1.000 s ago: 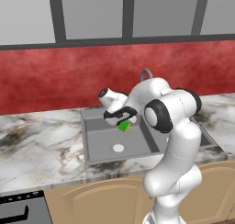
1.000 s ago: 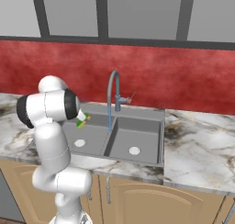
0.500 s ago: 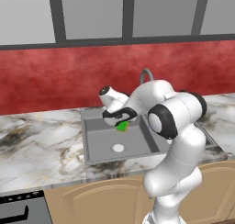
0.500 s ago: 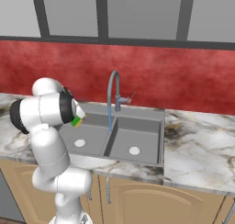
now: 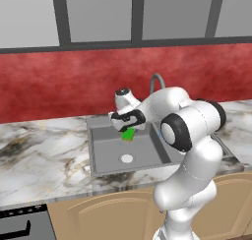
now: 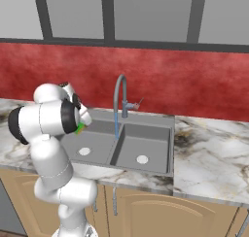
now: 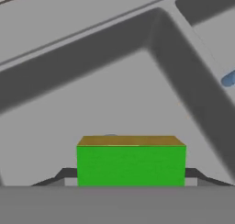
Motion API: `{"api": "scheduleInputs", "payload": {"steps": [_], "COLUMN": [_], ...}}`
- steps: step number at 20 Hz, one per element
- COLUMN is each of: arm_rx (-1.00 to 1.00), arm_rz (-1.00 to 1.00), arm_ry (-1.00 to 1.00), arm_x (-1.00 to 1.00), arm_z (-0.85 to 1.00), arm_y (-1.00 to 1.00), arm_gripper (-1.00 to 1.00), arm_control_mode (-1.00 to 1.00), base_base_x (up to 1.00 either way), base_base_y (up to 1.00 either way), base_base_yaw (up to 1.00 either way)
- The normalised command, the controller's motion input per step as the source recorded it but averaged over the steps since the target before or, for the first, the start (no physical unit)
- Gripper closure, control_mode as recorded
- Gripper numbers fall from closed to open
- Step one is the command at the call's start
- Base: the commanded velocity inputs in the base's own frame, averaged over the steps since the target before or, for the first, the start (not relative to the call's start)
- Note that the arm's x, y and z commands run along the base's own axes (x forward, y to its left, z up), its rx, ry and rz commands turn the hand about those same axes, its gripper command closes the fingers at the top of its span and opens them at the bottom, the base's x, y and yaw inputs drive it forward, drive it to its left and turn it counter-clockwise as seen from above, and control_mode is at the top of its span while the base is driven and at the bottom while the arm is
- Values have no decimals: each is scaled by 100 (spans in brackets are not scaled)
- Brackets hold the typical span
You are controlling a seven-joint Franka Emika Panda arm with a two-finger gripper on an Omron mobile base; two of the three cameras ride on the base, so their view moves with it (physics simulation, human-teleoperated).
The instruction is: Soak the sponge with water for a few seconds and then drop it inside the sink.
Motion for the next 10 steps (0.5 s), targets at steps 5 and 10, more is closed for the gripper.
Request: {"api": "scheduleInputs", "payload": {"steps": [5,10], "arm_rx": [23,12], "arm_rz": [12,13], "arm_ry": [1,20], "arm_x": [0,0], "arm_z": [0,21], "arm_y": [13,23], "arm_gripper": [100,100], "arm_control_mode": [-100,-100], "base_base_x": [0,0], "base_base_y": [0,0], "base_base_yaw": [0,0]}}
